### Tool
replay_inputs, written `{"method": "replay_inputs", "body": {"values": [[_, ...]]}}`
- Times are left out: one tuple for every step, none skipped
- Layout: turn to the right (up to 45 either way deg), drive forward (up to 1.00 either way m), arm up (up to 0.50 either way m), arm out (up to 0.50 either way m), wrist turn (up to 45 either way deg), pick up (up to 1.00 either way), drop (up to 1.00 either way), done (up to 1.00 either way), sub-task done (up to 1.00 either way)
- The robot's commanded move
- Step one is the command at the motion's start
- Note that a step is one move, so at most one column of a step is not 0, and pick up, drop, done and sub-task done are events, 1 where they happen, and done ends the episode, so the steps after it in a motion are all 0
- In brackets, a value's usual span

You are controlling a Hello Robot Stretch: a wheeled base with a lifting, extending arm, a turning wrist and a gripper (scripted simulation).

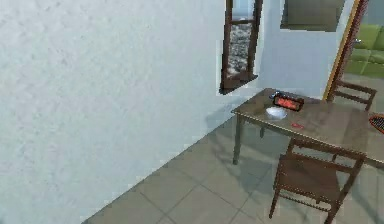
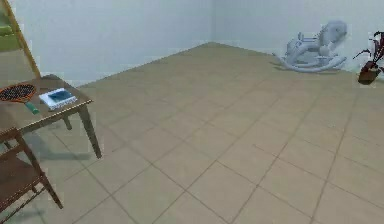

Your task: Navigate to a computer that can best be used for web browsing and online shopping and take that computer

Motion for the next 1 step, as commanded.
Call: {"method": "replay_inputs", "body": {"values": [[39.0, 0.0, 0.0, 0.0, 0.0, 0.0, 0.0, 0.0, 0.0]]}}
